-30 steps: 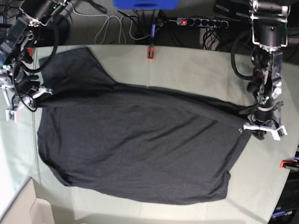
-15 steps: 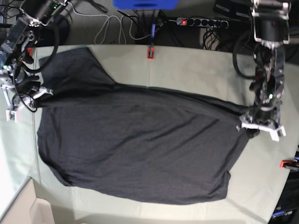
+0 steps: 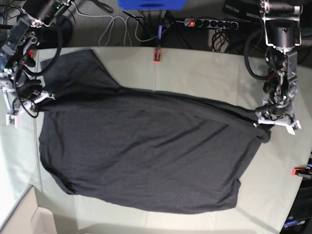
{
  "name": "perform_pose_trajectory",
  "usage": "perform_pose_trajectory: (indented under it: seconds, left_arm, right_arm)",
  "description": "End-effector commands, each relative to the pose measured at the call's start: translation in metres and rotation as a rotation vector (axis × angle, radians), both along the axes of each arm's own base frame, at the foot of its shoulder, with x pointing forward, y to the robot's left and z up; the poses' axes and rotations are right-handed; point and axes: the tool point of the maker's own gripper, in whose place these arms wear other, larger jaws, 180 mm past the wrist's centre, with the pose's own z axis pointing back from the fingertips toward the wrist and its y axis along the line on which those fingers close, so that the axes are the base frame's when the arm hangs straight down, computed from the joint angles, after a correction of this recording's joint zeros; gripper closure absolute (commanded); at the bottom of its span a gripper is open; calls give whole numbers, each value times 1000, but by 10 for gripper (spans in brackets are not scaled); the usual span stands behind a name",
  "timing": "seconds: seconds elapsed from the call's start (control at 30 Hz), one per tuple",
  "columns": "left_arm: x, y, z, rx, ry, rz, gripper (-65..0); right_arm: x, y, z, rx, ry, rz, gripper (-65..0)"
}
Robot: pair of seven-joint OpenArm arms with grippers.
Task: Layout the t-shirt on the table in an organized manner, then fold the t-shirt properly
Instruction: 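Lower the folded edge onto the shirt with both grippers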
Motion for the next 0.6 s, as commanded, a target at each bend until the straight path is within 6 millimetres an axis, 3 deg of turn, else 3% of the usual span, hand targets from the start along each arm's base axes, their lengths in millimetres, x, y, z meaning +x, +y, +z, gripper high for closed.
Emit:
perform_pose_trajectory:
  seconds: [0.0,0.13,0.47,0.5,0.57]
  left_arm:
    - [11,9,13,26,-37,2,-322]
    - [14,3,13,14,-41,0,-314]
    - [15,-9,8,93,-7,-50,-53]
    - [15,-8,8,104,-5,-54,0]
    - [16,-8,9,108,-6,-56,0]
  right_arm:
    - [8,-4,12,-15,-46,1,0]
    - [6,-4,11,-15,-41,1,0]
    - [9,-4,13,-17,-47,3,0]
    - [10,-5,14,-18,-50,3,-12]
    - [11,-5,15,-18,-54,3,-69]
